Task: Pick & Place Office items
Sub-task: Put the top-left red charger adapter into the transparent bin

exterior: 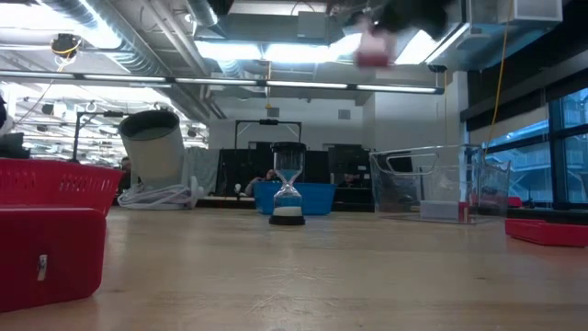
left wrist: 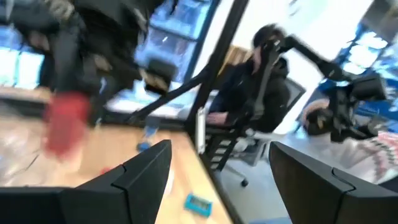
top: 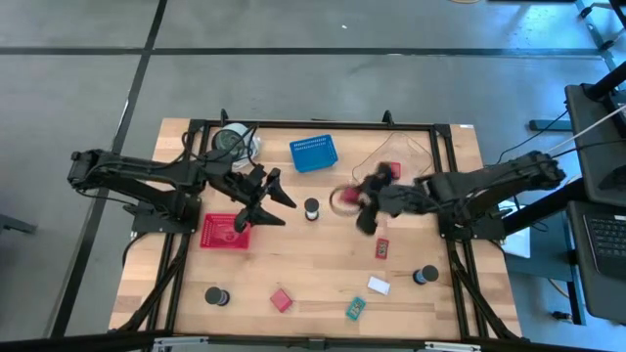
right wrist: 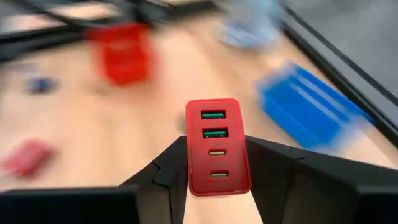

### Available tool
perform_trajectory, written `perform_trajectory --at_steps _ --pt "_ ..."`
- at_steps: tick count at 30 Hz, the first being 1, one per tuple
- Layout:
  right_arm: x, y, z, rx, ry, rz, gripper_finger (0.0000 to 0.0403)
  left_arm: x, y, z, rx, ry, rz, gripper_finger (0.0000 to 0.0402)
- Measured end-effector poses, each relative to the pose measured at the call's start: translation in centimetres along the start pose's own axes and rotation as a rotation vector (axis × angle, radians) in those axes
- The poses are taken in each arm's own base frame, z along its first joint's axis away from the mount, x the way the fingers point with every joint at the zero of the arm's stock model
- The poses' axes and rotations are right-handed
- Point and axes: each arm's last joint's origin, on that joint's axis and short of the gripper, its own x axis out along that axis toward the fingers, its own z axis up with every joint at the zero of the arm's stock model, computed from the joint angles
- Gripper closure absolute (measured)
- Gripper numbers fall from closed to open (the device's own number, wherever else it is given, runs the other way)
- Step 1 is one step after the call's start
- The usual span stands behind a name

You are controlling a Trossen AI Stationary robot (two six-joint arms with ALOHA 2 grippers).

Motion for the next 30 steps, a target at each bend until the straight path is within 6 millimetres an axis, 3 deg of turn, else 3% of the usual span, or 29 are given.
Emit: perform_trajectory --at_steps 6,12,17,22,30 --pt "-0.4 -5.7 -1.8 0.291 0.223 -0.371 0.0276 0.0 0.3 -0.2 0.000 0.004 0.067 0.0135" --pt "2.6 -9.8 -1.8 0.370 0.335 -0.611 0.0276 0.1 0.4 -0.3 0.012 0.003 0.109 0.0135" --pt "5.7 -12.5 -2.3 0.407 0.491 -0.663 0.0276 0.1 0.5 -0.5 -0.020 0.013 0.116 0.0135" --pt "8.4 -14.2 -3.1 0.339 0.628 -0.680 0.0276 0.1 0.4 -0.4 -0.028 0.013 0.110 0.0135" --pt "11.0 -16.7 -4.5 0.391 0.788 -0.675 0.0276 0.1 0.3 -0.5 -0.029 0.021 0.105 0.0135"
